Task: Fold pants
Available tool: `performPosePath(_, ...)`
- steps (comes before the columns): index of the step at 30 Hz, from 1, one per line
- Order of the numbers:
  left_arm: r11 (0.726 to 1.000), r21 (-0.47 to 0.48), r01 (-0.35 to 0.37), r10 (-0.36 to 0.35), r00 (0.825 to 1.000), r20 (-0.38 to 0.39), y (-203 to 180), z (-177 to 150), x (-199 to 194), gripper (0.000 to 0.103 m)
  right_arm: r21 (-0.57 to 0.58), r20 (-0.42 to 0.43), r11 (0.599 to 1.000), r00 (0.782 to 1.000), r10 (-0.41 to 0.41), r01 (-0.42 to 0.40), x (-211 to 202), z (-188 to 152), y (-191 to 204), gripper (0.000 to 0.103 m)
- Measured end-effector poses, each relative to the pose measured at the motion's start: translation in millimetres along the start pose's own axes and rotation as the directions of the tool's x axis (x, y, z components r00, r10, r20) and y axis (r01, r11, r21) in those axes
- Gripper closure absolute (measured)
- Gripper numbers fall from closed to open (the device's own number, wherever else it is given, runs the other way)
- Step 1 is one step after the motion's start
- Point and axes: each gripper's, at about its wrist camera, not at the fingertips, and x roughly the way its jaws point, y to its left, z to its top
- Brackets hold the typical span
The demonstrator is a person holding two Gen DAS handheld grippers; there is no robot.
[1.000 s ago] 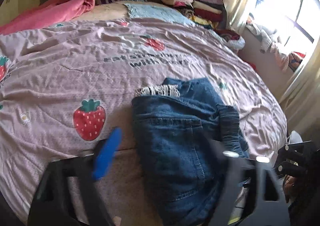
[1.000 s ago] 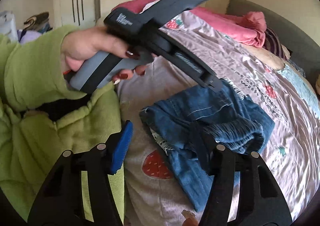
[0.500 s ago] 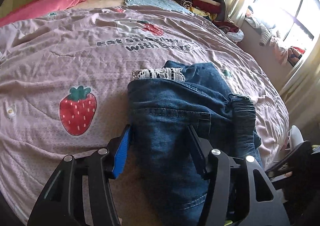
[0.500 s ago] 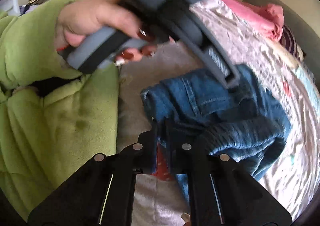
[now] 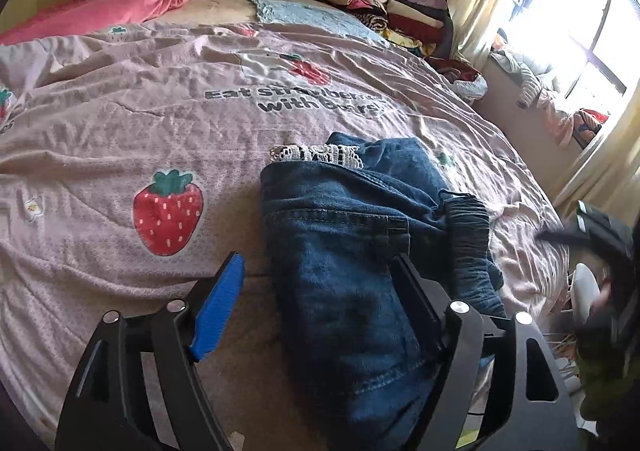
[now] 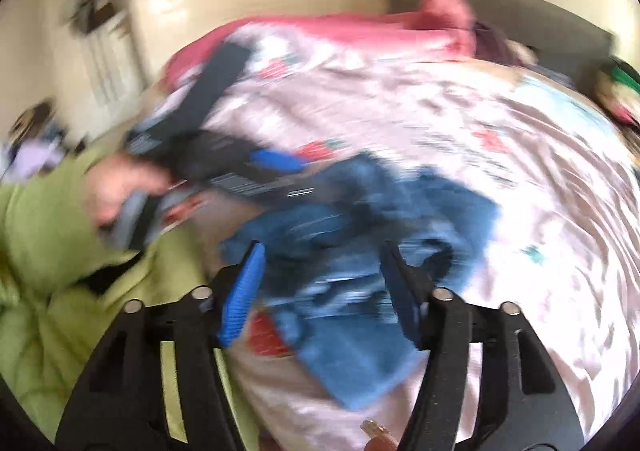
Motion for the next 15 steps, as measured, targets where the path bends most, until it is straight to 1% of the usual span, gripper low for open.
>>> performPosePath(3, 1.000, 0.002, -0.006, 0.006, 1.000, 0.008, 0, -5, -6, 0.026, 0.146, -0.029, 0.986, 0.997, -0.077, 0.081, 3, -5, -33, 0.042)
performPosePath(6, 1.000, -0.007, -0.006, 0.006, 1.000, -0.003, 3, -10, -6, 0.026, 0.232, -0.060, 0.968, 0.994, -0.088, 0.099, 9, -13, -51, 0.042)
performPosePath(9, 0.999, -0.031, 0.016, -0.017, 0.999, -0.029, 7, -14, 2, 0.026, 0.308, -0.092, 0.949, 0.995, -0.045, 0.071, 25, -20, -59, 0.042)
performPosePath(11, 0.999, -0.041, 0.033, -0.034, 0.999, -0.037, 6, -16, 7, 0.026, 0.335, -0.109, 0.941, 0.994, -0.015, 0.051, 36, -20, -65, 0.042)
performPosePath(13, 0.998, -0.054, 0.043, -0.045, 0.998, -0.041, 6, -17, 13, 0.028, 0.360, -0.134, 0.932, 0.991, -0.002, 0.050, 49, -25, -72, 0.042)
performPosePath(15, 0.996, -0.065, 0.058, -0.061, 0.997, -0.043, 7, -18, 18, 0.028, 0.383, -0.141, 0.923, 0.990, 0.027, 0.030, 60, -27, -78, 0.043)
